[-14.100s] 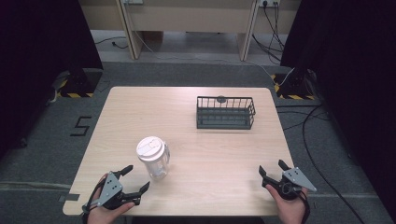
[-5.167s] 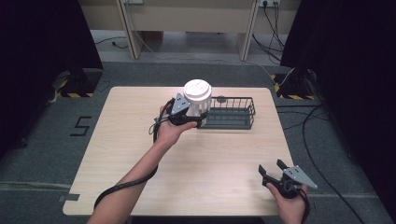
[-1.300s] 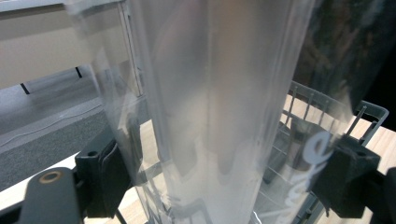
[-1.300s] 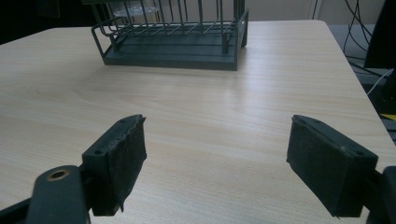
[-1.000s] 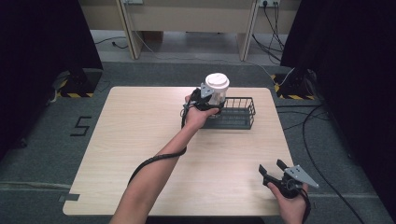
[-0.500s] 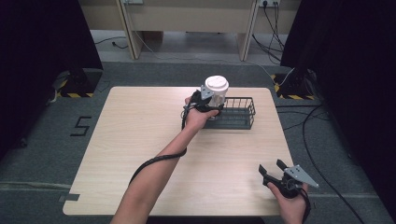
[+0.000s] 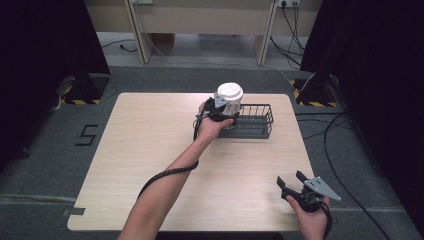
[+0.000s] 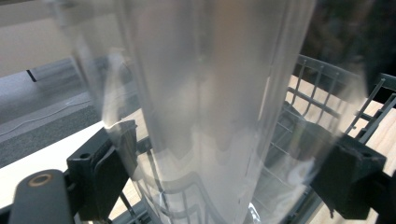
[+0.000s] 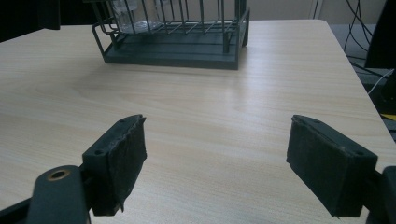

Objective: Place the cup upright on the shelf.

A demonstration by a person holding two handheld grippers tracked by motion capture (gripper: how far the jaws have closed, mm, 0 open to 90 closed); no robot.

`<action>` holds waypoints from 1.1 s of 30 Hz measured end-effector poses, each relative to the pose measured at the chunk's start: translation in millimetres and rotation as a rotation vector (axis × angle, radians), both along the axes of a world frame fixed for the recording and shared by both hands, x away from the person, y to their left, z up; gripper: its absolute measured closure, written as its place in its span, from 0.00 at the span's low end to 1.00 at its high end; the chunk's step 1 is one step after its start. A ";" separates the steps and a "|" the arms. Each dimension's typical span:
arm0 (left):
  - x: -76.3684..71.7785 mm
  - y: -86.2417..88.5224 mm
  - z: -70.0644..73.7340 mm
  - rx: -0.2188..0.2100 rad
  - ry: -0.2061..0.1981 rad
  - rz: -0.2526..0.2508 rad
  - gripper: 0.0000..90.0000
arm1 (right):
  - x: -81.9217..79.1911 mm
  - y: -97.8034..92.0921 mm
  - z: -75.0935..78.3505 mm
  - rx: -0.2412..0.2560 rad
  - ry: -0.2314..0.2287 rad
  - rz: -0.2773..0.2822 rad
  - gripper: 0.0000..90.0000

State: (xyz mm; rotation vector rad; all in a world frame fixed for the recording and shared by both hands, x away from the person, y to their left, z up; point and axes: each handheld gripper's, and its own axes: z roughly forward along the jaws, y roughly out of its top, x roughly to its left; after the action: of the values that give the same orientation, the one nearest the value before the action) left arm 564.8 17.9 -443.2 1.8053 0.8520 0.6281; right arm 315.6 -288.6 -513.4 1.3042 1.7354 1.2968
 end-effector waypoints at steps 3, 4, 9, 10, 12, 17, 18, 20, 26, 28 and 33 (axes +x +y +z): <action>-2.7 3.3 -0.6 -0.008 0.000 0.002 0.16 | 0.2 0.2 -0.1 0.000 0.000 0.000 0.23; -3.3 4.5 -0.8 -0.013 0.000 0.002 0.16 | 0.2 0.3 -0.1 -0.001 0.000 0.000 0.23; -10.1 11.9 1.4 -0.020 -0.010 -0.010 0.16 | 0.0 1.2 0.0 0.002 0.006 0.000 0.23; -11.9 13.5 2.4 -0.029 -0.013 -0.011 0.16 | 0.1 1.3 0.0 0.001 0.007 0.000 0.23; -15.6 16.6 4.3 -0.032 -0.025 -0.021 0.16 | 0.0 1.3 0.0 0.000 0.005 0.000 0.23; -25.1 26.9 7.6 -0.021 -0.035 -0.043 0.16 | 0.2 1.2 0.0 0.002 0.008 -0.004 0.23; -26.6 28.5 8.0 -0.021 -0.038 -0.044 0.16 | 0.2 1.3 0.0 0.001 0.008 -0.004 0.23; -31.7 31.6 9.1 -0.021 -0.044 -0.051 0.16 | 0.0 1.5 0.0 0.000 0.006 -0.005 0.23; -49.1 43.0 10.7 -0.009 -0.064 -0.074 0.16 | 0.2 1.2 0.0 0.001 0.007 -0.007 0.23; -55.4 49.2 11.7 -0.003 -0.068 -0.071 0.16 | 0.1 1.1 -0.1 0.001 0.006 -0.009 0.23; -71.5 64.1 13.1 0.012 -0.084 -0.090 0.16 | 0.2 1.4 0.0 0.000 0.008 -0.009 0.23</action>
State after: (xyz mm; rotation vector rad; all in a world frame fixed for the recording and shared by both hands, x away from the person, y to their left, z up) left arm 493.3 82.0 -430.1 1.8042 0.7077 0.6472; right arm 315.9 -287.2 -513.4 1.3178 1.7330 1.2878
